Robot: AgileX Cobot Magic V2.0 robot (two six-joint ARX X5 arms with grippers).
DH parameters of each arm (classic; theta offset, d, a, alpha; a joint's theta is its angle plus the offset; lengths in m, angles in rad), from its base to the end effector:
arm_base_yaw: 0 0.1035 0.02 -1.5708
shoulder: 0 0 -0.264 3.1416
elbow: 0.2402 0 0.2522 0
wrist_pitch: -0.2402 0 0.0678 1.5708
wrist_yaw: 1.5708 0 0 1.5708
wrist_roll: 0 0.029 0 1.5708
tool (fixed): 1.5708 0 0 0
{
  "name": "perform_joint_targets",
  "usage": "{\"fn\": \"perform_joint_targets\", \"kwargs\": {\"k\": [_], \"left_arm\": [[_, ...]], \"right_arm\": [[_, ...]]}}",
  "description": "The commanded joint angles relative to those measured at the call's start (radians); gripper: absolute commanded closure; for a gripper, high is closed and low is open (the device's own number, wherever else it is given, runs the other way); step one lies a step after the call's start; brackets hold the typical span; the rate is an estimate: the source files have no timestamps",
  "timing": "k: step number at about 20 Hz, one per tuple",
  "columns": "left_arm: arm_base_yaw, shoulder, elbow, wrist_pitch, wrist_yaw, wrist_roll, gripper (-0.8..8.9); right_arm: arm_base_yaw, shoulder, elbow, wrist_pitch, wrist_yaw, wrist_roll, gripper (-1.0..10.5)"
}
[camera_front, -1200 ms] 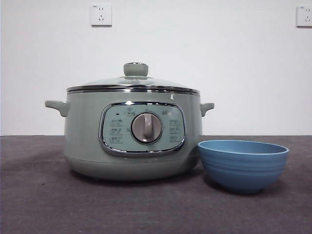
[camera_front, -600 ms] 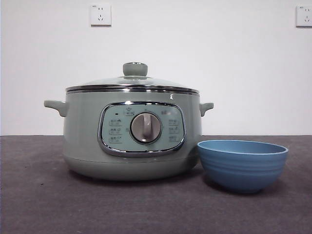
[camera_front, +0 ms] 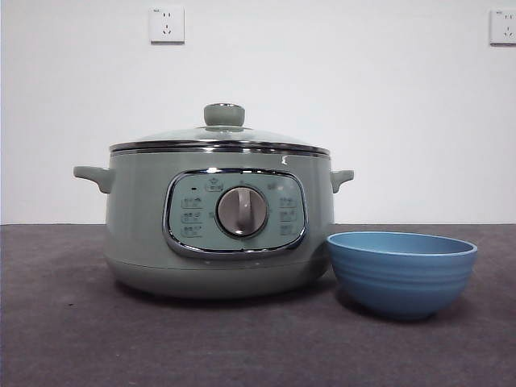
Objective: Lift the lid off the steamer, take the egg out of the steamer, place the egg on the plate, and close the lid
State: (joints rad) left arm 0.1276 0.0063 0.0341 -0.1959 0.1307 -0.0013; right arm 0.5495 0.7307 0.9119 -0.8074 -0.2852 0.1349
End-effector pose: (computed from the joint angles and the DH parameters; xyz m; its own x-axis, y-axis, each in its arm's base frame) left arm 0.0941 0.0083 0.1558 0.9861 -0.0049 -0.1659 0.0011 0.9997 -0.0231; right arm 0.1075 0.0754 0.3268 0.5161 0.6460 -0.5624 -0.6220 0.7341 0.2724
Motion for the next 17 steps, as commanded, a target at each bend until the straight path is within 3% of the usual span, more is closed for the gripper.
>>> {"fn": "perform_joint_targets", "kwargs": {"k": [1, 17], "left_arm": [[-0.027, -0.004, -0.021, -0.009, 0.003, -0.018, 8.17], [-0.034, -0.003, -0.021, -0.007, 0.002, -0.018, 8.17]], "right_arm": [[0.001, 0.0, -0.005, 0.006, 0.003, -0.005, 9.5], [0.001, -0.001, -0.005, 0.006, 0.003, -0.005, 9.5]]}}
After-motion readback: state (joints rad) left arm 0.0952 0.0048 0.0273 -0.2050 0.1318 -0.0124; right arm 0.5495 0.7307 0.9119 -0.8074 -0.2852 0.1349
